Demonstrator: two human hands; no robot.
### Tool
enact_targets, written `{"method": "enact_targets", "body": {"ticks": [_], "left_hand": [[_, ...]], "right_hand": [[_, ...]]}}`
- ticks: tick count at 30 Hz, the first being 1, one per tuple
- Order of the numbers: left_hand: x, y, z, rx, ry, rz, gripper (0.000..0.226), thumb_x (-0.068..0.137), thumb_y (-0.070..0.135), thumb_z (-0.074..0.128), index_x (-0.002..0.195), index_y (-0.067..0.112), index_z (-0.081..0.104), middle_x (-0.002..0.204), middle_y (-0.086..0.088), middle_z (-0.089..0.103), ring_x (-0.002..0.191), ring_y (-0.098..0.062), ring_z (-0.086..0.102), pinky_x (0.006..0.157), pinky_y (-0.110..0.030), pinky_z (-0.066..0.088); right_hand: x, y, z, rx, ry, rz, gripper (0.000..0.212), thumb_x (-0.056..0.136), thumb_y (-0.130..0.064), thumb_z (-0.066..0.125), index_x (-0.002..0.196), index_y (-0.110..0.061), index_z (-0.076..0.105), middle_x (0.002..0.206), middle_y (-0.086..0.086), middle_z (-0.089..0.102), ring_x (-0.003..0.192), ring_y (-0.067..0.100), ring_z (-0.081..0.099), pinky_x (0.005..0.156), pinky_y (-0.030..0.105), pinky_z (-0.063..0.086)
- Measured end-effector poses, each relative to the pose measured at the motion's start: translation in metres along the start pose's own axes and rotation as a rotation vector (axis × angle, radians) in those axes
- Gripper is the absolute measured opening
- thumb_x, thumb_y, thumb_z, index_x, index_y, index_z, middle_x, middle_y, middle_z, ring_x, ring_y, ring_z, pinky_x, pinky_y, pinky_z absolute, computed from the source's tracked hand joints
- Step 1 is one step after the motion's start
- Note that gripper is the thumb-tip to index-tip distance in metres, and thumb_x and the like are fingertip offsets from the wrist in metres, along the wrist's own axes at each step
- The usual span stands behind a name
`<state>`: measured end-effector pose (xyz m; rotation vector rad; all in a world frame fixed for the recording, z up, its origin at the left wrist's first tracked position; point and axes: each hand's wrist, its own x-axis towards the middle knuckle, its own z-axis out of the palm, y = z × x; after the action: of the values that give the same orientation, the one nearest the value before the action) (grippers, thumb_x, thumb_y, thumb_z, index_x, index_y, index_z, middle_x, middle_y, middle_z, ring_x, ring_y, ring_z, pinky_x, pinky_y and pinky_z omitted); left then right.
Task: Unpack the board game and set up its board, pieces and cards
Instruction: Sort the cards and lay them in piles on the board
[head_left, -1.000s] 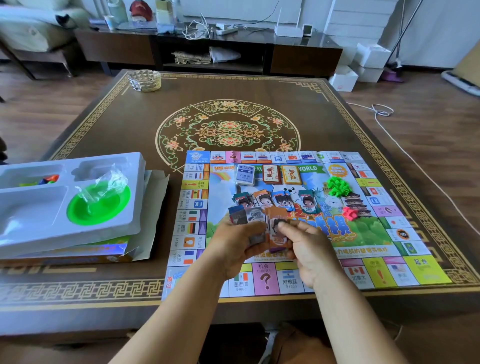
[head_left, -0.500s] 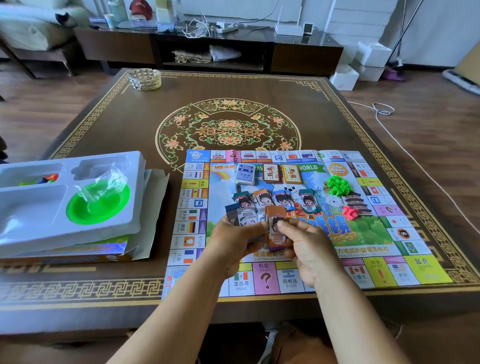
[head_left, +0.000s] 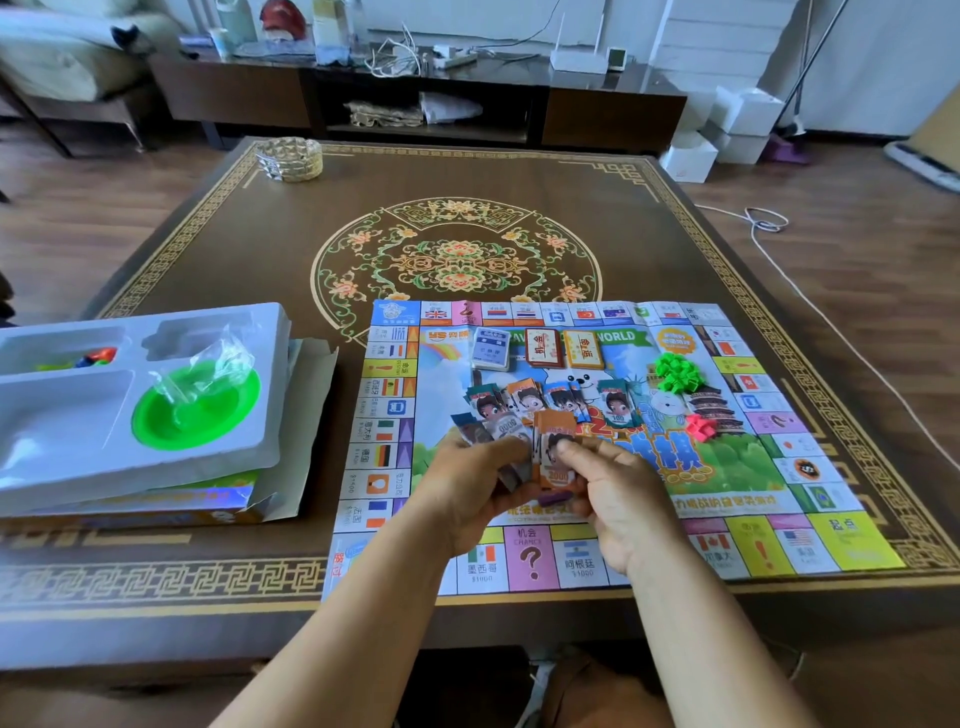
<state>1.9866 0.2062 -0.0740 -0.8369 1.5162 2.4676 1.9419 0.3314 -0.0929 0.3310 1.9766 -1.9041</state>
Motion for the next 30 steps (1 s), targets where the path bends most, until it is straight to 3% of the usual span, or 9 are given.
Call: {"method": "enact_targets", "body": {"ticks": [9,13,19,23,27,30], "left_hand": [[-0.001,0.001,-0.001,-0.026,0.013,0.008,0.012,0.09,-0.003,0.051,0.084,0.005,0.059,0.068,-0.009,0.064,0.052,-0.015,0.061,0.051,-0.023,0.053],[0.0,0.001,-0.002,-0.041,-0.024,0.019,0.018,0.089,-0.006,0.049,0.095,0.007,0.059,0.069,-0.005,0.067,0.061,-0.017,0.062,0.058,-0.027,0.052],[0.003,-0.002,-0.004,0.027,-0.03,0.031,0.025,0.088,0.012,0.063,0.112,0.006,0.058,0.077,-0.006,0.069,0.061,-0.014,0.065,0.054,-0.023,0.054],[0.007,-0.005,-0.005,0.064,0.018,0.053,0.026,0.088,0.014,0.064,0.113,0.005,0.06,0.079,-0.008,0.067,0.062,-0.015,0.063,0.053,-0.023,0.052],[0.01,-0.007,-0.007,0.074,0.034,0.075,0.027,0.087,0.017,0.066,0.11,0.003,0.063,0.083,-0.011,0.068,0.072,-0.022,0.061,0.062,-0.029,0.052],[0.009,-0.008,-0.009,0.069,0.028,0.089,0.028,0.085,0.019,0.068,0.108,0.002,0.064,0.081,-0.011,0.067,0.073,-0.023,0.062,0.059,-0.026,0.053]], "right_hand": [[-0.002,-0.002,-0.001,-0.003,-0.015,0.012,0.006,0.084,-0.016,0.068,0.077,-0.016,0.066,0.067,-0.003,0.066,0.054,0.009,0.054,0.046,0.022,0.034],[-0.004,-0.003,0.0,-0.012,-0.015,-0.007,0.008,0.084,-0.015,0.068,0.076,-0.015,0.066,0.065,-0.003,0.065,0.054,0.009,0.053,0.046,0.023,0.034],[-0.007,-0.004,0.001,-0.019,-0.036,-0.053,0.011,0.085,-0.016,0.066,0.074,-0.016,0.065,0.069,-0.002,0.069,0.061,0.012,0.06,0.047,0.019,0.039],[-0.011,-0.006,0.003,-0.021,-0.076,-0.065,0.013,0.086,-0.014,0.065,0.073,-0.016,0.064,0.064,-0.007,0.067,0.055,0.005,0.059,0.044,0.016,0.038],[-0.011,-0.006,0.004,-0.016,-0.081,-0.057,0.009,0.085,-0.016,0.066,0.076,-0.017,0.066,0.067,-0.006,0.068,0.06,0.01,0.059,0.05,0.022,0.037],[-0.009,-0.004,0.003,-0.008,-0.072,-0.049,0.008,0.085,-0.017,0.066,0.077,-0.017,0.067,0.07,-0.003,0.068,0.063,0.012,0.06,0.051,0.023,0.038]]}}
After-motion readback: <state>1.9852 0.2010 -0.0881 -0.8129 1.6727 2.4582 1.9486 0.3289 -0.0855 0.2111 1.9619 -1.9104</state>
